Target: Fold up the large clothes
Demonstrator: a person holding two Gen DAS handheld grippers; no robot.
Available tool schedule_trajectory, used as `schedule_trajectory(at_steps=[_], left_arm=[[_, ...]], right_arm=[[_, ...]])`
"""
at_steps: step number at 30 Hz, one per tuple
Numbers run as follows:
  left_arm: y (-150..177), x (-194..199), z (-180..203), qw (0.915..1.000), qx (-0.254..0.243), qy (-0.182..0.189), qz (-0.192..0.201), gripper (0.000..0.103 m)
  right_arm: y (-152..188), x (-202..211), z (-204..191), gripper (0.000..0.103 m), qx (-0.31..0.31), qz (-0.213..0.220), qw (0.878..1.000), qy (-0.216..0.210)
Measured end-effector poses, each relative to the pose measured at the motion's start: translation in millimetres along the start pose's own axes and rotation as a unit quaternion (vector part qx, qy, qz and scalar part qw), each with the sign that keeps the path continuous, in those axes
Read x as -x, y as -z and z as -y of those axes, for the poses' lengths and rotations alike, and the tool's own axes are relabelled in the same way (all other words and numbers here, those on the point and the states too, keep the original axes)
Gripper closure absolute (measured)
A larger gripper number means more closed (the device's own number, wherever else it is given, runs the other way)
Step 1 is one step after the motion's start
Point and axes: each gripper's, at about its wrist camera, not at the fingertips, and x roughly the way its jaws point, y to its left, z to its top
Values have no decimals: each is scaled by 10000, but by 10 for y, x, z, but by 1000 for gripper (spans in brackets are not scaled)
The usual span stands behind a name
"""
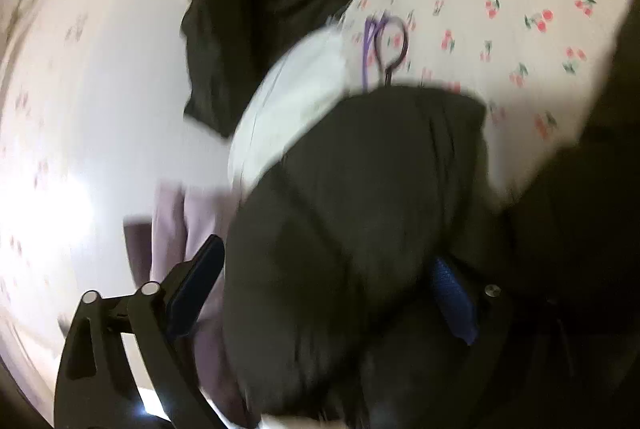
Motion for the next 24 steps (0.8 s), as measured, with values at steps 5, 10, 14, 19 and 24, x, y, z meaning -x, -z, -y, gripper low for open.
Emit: schedule_trajectory(at_steps=[5,10,14,19,24], left_arm=[[-23,-28,-46,9999,136,-9,-8,6],[-19,-11,-87,9994,344,-5,-8,6],[19,-13,-19,9996,289,23,-37,6],[117,-84,209,9996,119,143,-222,6],[276,-181,545,9984,-156,312,-447,6]], right_arm=[[-82,79,-318,94,807,407,9954,328],[64,573,-1093,95,2231,786,9690,717],[179,1366,-1752,95,3106,1440,9356,863],[381,2604,-2147,95,3748,2488,8838,1287],[761,3894,-1702,95,3709,3528,8328,2106]])
